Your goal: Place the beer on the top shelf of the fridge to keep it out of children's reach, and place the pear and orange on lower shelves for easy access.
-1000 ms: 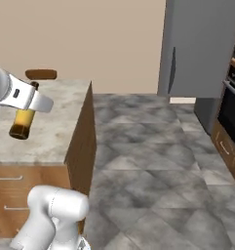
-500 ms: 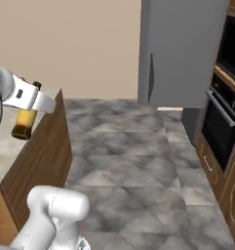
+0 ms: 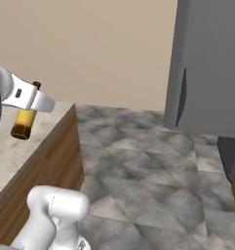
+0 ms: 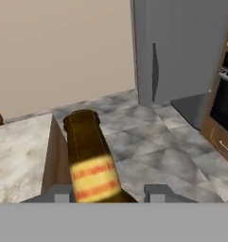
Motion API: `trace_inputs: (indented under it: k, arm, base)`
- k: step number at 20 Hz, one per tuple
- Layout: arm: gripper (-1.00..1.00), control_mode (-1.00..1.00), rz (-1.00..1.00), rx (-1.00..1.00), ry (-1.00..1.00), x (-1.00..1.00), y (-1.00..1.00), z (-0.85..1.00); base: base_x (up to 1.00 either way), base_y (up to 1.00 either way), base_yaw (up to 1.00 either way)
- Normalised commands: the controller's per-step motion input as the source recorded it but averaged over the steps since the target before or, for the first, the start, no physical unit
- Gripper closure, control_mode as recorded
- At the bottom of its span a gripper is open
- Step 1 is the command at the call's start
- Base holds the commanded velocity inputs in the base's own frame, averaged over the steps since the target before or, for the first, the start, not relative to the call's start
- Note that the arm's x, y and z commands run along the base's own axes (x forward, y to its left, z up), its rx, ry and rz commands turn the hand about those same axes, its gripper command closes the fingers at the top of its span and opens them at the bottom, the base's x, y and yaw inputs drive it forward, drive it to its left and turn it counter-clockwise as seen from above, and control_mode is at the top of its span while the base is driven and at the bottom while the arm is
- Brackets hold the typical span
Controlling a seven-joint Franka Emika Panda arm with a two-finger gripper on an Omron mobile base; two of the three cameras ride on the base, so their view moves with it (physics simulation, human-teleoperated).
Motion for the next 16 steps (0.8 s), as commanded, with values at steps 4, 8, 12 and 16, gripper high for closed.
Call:
trace_inputs:
  k: [4,8,12,16]
  arm:
    - [1.0,1.0,0.0,0.0,0.0,0.0,0.0,0.0]
    - [1.0,1.0,0.0,0.0,0.0,0.0,0.0,0.0]
    - [1.0,1.0,0.0,0.0,0.0,0.0,0.0,0.0]
    - [1.0,1.0,0.0,0.0,0.0,0.0,0.0,0.0]
  base:
    - [1.0,-0.29,0.12]
    - [1.0,-0.22,0.07]
    - [1.0,-0.21,0.04]
    - [1.0,-0.15,0.01]
